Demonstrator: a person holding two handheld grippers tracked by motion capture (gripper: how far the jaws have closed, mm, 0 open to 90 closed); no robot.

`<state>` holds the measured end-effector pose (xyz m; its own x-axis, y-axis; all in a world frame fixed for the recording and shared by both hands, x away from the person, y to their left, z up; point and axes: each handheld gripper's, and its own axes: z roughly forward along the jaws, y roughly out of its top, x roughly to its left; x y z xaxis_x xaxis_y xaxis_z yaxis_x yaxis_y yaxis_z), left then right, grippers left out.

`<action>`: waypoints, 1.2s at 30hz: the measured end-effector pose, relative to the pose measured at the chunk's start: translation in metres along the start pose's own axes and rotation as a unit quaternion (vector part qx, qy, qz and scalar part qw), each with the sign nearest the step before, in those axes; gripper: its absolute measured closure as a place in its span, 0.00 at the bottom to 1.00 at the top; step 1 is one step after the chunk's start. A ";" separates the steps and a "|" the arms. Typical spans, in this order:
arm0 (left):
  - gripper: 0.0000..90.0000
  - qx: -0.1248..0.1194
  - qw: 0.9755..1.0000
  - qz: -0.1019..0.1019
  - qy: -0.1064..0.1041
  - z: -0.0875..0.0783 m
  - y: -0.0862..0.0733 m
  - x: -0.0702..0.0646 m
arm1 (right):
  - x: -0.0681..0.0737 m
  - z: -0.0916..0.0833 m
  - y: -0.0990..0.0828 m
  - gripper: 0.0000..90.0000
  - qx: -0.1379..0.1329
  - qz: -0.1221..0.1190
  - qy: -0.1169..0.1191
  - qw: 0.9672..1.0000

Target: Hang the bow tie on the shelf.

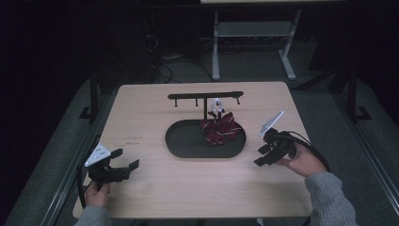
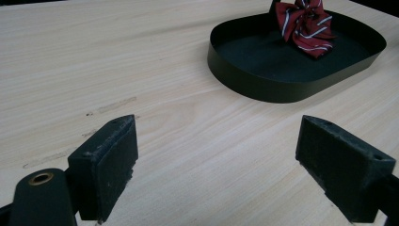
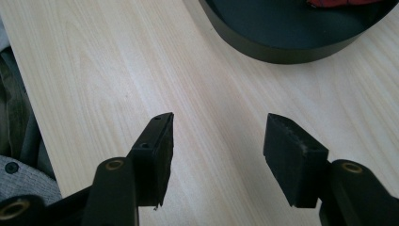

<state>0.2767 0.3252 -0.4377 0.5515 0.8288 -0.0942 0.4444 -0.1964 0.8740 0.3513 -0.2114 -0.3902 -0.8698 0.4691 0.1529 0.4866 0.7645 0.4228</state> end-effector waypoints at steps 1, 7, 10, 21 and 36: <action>0.14 0.000 1.000 -0.001 0.000 0.000 0.000 0.000 | 0.001 -0.001 -0.001 0.46 -0.003 0.001 -0.001 1.000; 0.14 0.004 1.000 0.002 -0.001 0.000 0.000 -0.001 | 0.006 -0.001 -0.008 0.44 -0.011 0.003 -0.005 1.000; 0.14 0.004 1.000 0.003 0.000 0.000 0.000 -0.001 | 0.008 0.000 -0.013 0.44 -0.012 0.009 -0.006 1.000; 0.14 0.004 1.000 0.001 -0.001 0.001 -0.001 -0.001 | 0.015 0.003 -0.029 0.41 -0.026 0.024 -0.012 0.999; 0.14 0.005 1.000 0.006 -0.004 0.002 -0.001 -0.003 | 0.029 0.012 -0.052 0.41 -0.046 0.031 -0.012 0.998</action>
<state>0.2762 0.3222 -0.4394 0.5629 0.8218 -0.0879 0.4451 -0.2119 0.8701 0.3023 -0.2323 -0.4183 -0.8359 0.5252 0.1594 0.5283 0.6912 0.4931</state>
